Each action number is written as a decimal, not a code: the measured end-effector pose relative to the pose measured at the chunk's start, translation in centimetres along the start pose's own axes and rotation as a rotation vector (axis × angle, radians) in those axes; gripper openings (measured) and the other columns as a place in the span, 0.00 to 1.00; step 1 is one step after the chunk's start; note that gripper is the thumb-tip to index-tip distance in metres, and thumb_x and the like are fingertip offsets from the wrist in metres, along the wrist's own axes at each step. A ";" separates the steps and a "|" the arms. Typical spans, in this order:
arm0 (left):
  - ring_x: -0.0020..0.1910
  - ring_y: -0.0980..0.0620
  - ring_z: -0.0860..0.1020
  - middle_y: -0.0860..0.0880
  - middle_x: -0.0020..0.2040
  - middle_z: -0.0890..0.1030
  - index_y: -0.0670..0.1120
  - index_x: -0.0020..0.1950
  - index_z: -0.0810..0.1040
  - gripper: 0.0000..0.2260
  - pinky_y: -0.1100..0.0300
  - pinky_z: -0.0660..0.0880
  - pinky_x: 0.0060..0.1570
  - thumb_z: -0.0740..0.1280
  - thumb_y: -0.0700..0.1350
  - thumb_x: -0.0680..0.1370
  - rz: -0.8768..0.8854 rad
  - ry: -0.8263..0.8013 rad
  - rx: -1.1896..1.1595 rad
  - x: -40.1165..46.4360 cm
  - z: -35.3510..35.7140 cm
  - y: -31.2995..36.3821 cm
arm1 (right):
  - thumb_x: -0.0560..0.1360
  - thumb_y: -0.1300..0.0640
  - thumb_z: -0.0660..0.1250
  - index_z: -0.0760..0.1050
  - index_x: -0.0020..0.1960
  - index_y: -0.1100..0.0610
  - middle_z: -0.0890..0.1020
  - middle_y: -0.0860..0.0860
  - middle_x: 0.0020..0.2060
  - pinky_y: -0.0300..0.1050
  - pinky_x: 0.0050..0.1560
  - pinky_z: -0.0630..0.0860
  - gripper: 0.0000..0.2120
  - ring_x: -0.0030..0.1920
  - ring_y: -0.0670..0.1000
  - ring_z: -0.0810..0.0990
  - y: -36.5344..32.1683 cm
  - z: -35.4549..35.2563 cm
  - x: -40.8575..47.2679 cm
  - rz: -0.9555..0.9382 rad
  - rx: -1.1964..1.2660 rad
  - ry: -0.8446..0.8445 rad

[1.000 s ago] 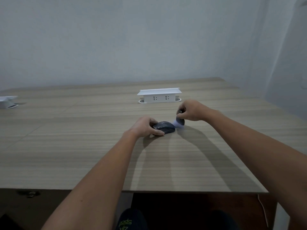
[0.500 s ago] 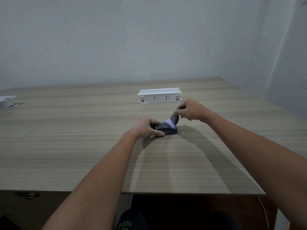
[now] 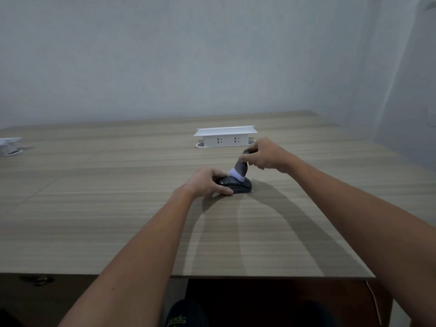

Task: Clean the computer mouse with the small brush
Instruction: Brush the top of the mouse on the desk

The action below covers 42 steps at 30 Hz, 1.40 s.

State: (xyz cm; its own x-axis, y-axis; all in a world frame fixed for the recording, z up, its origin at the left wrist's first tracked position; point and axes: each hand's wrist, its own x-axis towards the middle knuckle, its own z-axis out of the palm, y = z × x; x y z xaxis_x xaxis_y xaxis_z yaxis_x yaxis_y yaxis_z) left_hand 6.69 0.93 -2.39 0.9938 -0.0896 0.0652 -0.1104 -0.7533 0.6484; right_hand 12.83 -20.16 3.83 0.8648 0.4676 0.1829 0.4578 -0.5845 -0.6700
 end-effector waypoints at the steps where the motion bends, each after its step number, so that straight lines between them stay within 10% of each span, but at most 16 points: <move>1: 0.46 0.58 0.83 0.56 0.48 0.88 0.53 0.58 0.86 0.20 0.61 0.77 0.53 0.81 0.53 0.67 0.000 0.002 -0.002 0.0 0.0 0.0 | 0.72 0.58 0.70 0.81 0.40 0.70 0.76 0.55 0.30 0.39 0.26 0.65 0.13 0.26 0.51 0.68 -0.1 0.1 0.0 0.007 -0.001 -0.004; 42: 0.51 0.43 0.84 0.44 0.47 0.88 0.44 0.52 0.87 0.20 0.47 0.79 0.54 0.82 0.52 0.64 -0.111 0.128 -0.002 -0.3 1.2 2.1 | 0.71 0.59 0.70 0.82 0.39 0.67 0.74 0.56 0.28 0.43 0.30 0.66 0.11 0.29 0.52 0.68 -0.1 -0.5 -1.1 -0.063 -0.131 -0.023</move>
State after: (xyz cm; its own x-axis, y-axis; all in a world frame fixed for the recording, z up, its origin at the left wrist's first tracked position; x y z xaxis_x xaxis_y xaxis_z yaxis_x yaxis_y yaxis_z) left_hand 6.15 -1.41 -1.99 0.9930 0.0780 0.0892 0.0000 -0.7528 0.6583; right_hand 11.93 -20.94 4.04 0.8292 0.5204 0.2040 0.5353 -0.6345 -0.5575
